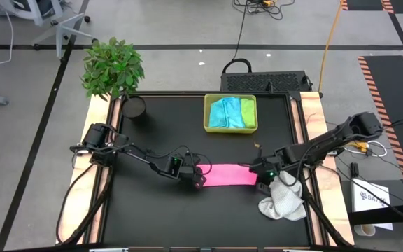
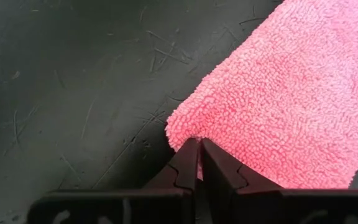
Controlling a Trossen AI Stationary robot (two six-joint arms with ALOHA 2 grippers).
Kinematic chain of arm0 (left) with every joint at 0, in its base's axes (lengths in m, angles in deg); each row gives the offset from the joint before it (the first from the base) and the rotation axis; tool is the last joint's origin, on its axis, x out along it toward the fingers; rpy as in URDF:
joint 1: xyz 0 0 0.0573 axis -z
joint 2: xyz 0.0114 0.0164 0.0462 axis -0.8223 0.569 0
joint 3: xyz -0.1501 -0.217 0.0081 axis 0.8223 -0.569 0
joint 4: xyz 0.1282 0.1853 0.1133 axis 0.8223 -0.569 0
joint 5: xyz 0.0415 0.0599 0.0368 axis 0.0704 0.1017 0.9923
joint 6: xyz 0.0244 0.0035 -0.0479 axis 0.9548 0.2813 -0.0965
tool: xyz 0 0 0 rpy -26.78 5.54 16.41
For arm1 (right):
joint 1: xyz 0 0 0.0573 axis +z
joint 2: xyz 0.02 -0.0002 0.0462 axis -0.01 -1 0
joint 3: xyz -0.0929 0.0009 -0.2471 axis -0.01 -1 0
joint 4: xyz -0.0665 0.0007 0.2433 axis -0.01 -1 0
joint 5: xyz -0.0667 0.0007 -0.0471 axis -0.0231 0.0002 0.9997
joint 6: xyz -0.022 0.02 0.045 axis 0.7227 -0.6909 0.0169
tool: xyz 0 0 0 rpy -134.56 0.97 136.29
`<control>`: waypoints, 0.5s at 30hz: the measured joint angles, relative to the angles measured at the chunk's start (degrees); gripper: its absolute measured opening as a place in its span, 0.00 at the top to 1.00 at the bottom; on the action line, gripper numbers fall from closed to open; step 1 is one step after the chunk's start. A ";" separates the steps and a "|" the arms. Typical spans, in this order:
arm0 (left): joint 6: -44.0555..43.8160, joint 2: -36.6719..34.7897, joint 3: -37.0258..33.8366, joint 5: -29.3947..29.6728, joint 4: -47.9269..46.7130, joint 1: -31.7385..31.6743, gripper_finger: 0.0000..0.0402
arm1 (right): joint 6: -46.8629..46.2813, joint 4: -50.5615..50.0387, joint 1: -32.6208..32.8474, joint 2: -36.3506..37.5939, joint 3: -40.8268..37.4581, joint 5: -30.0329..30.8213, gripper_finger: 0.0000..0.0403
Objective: Fold microfiber towels
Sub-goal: Fold the pink microfiber cloth
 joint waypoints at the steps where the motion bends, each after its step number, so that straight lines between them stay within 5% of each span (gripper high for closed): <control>1: 0.00 0.00 0.00 0.04 0.02 0.00 0.94 | -0.13 -0.17 -0.01 0.90 0.00 0.12 1.00; 10: 0.10 -0.47 -0.09 0.40 0.89 -0.07 0.94 | 1.43 -0.13 -0.13 5.19 0.02 12.02 1.00; 15: 1.69 -4.45 0.55 0.08 0.50 -0.12 0.94 | 3.29 -0.03 -1.28 3.86 0.00 12.33 1.00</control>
